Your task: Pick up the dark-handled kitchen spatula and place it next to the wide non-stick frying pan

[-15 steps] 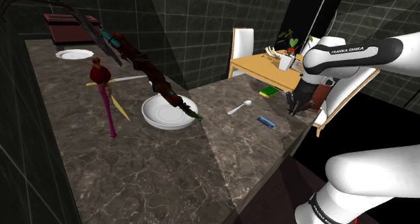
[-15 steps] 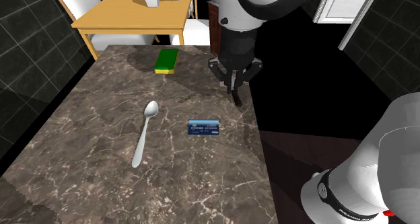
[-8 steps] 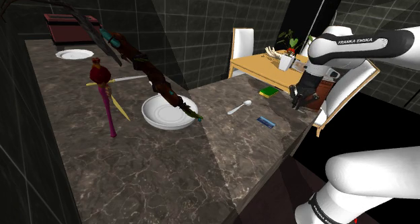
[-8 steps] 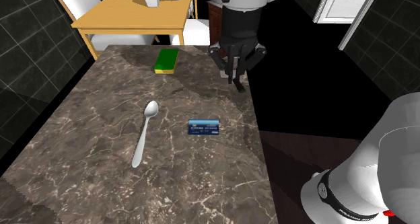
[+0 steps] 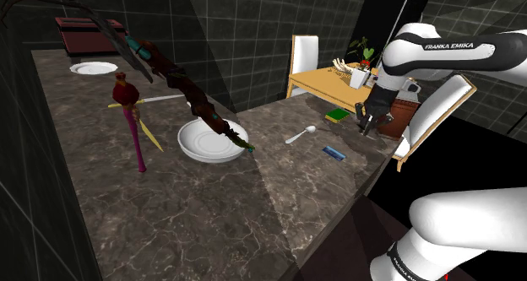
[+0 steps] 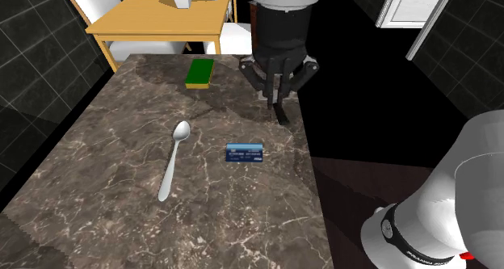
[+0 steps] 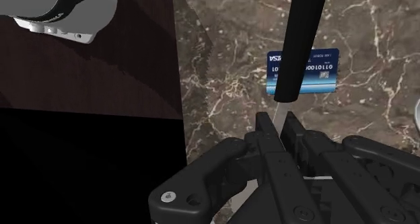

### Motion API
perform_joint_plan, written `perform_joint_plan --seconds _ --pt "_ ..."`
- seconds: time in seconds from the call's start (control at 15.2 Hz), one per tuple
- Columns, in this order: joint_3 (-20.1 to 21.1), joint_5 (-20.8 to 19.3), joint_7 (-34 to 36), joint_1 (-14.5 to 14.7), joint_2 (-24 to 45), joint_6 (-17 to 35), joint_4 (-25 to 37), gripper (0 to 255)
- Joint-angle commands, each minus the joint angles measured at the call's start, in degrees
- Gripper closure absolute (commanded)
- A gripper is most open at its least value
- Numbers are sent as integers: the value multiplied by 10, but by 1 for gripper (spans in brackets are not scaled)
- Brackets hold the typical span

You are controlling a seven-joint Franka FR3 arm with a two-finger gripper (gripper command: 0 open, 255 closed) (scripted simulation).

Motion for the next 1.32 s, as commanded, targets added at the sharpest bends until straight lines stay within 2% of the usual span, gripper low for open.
perform_joint_plan --seconds 0.0,0.59,1.25 --pt "24 17 29 14 -8 0 -6 255" --pt "132 87 156 74 -8 6 4 255" --pt "258 135 302 115 63 30 77 255"
